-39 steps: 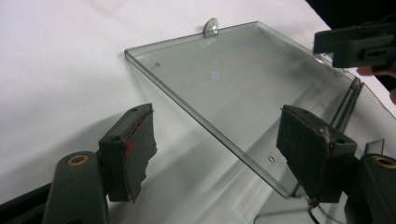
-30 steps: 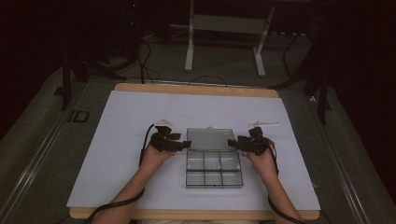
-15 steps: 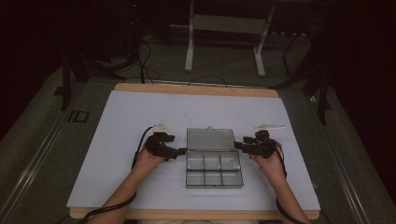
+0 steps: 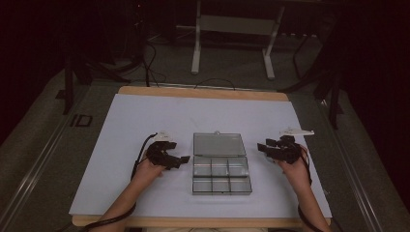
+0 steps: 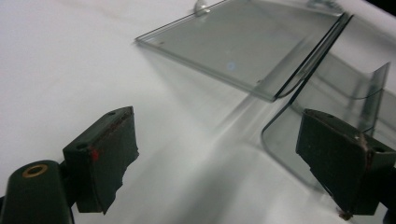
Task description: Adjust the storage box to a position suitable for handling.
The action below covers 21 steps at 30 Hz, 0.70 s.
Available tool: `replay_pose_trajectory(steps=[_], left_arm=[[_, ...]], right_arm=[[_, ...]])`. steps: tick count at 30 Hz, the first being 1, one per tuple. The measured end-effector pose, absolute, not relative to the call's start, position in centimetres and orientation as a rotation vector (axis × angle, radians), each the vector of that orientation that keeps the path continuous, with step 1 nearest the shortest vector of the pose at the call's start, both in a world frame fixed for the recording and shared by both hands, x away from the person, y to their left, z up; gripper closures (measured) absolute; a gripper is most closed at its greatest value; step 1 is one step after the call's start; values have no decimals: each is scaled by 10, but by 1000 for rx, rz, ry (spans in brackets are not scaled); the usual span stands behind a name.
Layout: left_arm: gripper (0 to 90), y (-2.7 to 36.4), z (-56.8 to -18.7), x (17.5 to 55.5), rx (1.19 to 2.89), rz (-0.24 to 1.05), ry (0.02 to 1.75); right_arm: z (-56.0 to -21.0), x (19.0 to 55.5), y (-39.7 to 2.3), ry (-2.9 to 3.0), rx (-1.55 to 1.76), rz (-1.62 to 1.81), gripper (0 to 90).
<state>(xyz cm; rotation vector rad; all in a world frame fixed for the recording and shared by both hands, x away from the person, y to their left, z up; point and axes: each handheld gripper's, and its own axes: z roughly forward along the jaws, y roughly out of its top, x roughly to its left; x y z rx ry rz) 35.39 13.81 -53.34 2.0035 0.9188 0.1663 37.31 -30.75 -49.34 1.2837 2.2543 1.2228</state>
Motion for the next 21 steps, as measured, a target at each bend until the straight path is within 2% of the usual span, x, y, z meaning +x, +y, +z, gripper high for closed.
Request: replay_pose_trajectory(steps=[8, 18, 21], left_arm=[[127, 152, -538, 340, 2027, 198, 941], [127, 168, -540, 324, 2020, 214, 966], [127, 171, -541, 320, 2021, 226, 971]], right_arm=[[-501, 376, -333, 2250, 1306, 1123, 531], [-518, 386, -355, 2260, 1363, 948, 663], [-523, 388, -357, 2271, 1370, 939, 678]])
